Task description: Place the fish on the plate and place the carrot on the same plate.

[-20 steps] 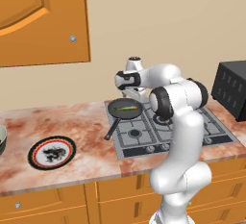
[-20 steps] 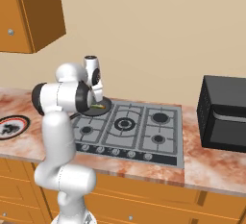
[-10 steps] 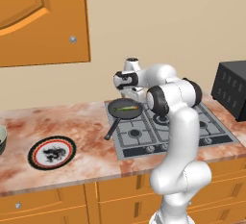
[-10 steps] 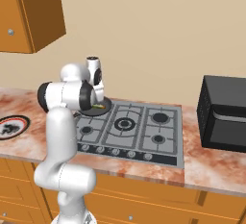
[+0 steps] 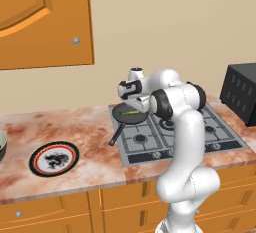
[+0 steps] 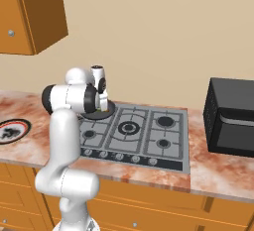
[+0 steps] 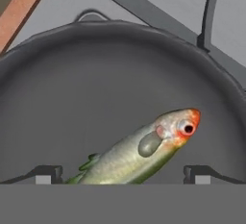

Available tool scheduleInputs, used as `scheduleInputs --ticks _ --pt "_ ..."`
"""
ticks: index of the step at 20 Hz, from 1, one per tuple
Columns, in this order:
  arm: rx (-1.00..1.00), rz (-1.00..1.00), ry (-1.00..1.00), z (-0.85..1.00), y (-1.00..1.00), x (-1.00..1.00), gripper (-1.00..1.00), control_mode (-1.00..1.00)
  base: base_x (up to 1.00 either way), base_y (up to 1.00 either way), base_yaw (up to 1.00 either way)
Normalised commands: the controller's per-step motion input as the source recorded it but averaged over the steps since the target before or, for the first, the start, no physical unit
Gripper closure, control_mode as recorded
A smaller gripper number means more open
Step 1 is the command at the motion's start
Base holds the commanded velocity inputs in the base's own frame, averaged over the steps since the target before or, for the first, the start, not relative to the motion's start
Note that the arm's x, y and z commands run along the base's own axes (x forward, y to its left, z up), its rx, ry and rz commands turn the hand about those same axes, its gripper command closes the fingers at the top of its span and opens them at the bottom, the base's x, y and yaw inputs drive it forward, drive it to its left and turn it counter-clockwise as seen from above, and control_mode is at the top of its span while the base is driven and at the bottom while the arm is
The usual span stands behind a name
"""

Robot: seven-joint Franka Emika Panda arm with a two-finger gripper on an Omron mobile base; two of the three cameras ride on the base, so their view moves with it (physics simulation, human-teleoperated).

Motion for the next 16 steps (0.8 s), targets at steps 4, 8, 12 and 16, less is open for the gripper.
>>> scheduleInputs --ticks 4,8,12,16 --pt "0.0 0.0 0.01 -0.08 0.0 0.0 -1.0 -1.0 0.0 0.0 0.0" --pt "0.0 0.0 0.0 -0.19 0.0 0.04 -1.0 -1.0 0.0 0.0 0.0" --pt "-0.01 -0.02 0.0 -0.23 0.0 0.18 -1.0 -1.0 0.0 0.0 0.0" --pt "-0.01 -0.04 0.0 -0.03 0.0 0.23 -1.0 -1.0 0.0 0.0 0.0"
